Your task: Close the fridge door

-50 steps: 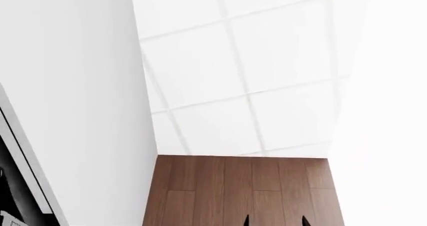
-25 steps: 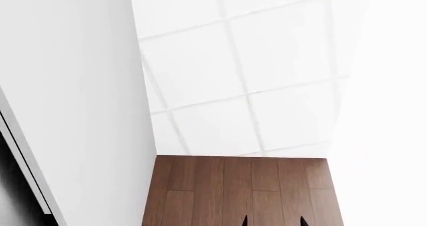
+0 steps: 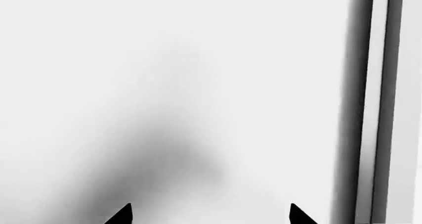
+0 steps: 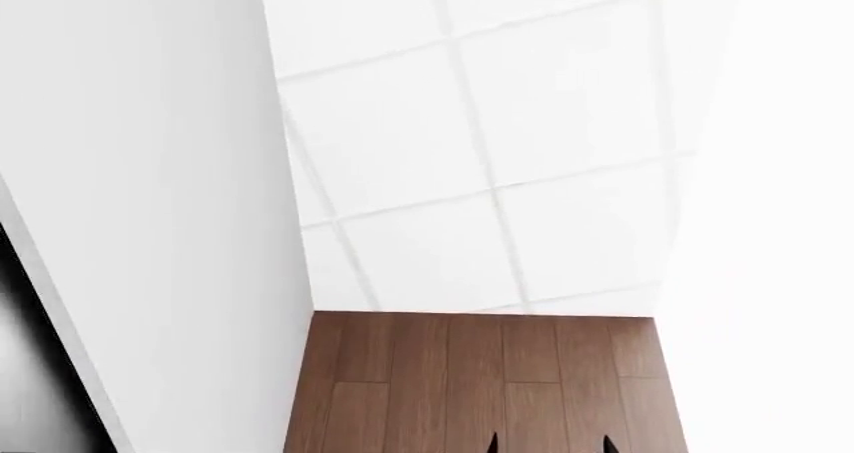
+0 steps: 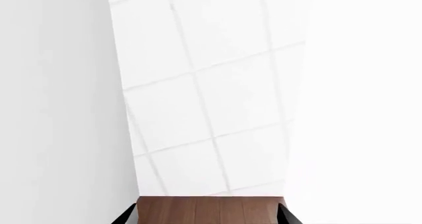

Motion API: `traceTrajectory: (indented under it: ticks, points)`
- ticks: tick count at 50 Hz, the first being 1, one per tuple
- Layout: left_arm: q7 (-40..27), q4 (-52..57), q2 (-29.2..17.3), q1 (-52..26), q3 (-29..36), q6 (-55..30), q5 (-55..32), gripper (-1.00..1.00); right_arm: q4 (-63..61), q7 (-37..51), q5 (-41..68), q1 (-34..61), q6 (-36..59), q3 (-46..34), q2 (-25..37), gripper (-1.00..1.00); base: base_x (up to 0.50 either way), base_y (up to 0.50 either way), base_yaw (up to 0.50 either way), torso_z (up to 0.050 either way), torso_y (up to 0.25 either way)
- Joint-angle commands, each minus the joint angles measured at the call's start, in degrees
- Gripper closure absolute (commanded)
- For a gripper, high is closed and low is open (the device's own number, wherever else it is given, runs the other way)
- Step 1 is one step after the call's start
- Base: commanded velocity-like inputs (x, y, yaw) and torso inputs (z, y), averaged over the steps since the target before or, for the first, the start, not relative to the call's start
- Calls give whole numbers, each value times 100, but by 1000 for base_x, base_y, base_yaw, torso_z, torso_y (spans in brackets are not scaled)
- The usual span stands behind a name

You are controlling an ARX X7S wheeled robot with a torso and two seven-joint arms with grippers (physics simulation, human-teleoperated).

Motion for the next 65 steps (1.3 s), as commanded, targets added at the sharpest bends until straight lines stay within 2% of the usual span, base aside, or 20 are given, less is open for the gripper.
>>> traceTrajectory:
  ticks: [1, 5, 10, 17, 39, 56, 59, 62, 63, 64, 65]
  points:
    - [-82, -257, -559, -1036, 35, -380, 129, -100, 89, 14, 14, 53, -41, -24, -10, -100, 0, 0, 0, 0, 0]
    - [-58, -519, -750, -1623, 241, -590, 156, -100, 133, 22, 13, 86, -49, -34, -22, -100, 0, 0, 0, 0, 0]
    - [100, -1084, -930, -2662, 799, -787, 402, -100, 258, 13, -5, 129, -119, -52, -46, -100, 0, 0, 0, 0, 0]
    - [416, -2133, -889, -4111, 1446, -961, 669, -100, 396, 3, 1, 183, -191, -56, -65, -100, 0, 0, 0, 0, 0]
    - [987, -4116, -701, -6043, 2402, -639, 1578, -100, 719, 5, -2, 331, -354, -115, -149, -100, 0, 0, 0, 2, 0]
    - [1481, -6816, -103, -8275, 3307, 360, 2594, -100, 1150, -24, -5, 548, -543, -159, -274, -100, 0, 0, 0, 1, 0]
    - [1525, -6520, -100, -8115, 3272, 284, 2499, -100, 1137, -15, 11, 569, -521, -165, -279, -100, 0, 0, 0, 0, 0]
    - [1546, -4900, -317, -7089, 3011, -377, 1955, -100, 1161, -14, 21, 570, -549, -167, -285, -100, 0, 0, 0, 0, 0]
    - [1442, -4040, -458, -6336, 2725, -800, 1452, -100, 1137, -4, 17, 549, -550, -172, -279, -100, 0, 0, 0, 0, 0]
    - [1351, -3236, -529, -5978, 2583, -970, 1239, -100, 1117, 4, 24, 546, -532, -174, -276, -100, 0, 0, 0, 0, 0]
    - [1058, -2376, -669, -5119, 2182, -1274, 737, -100, 1047, 25, 27, 515, -496, -179, -263, -100, 0, 0, 0, 0, 0]
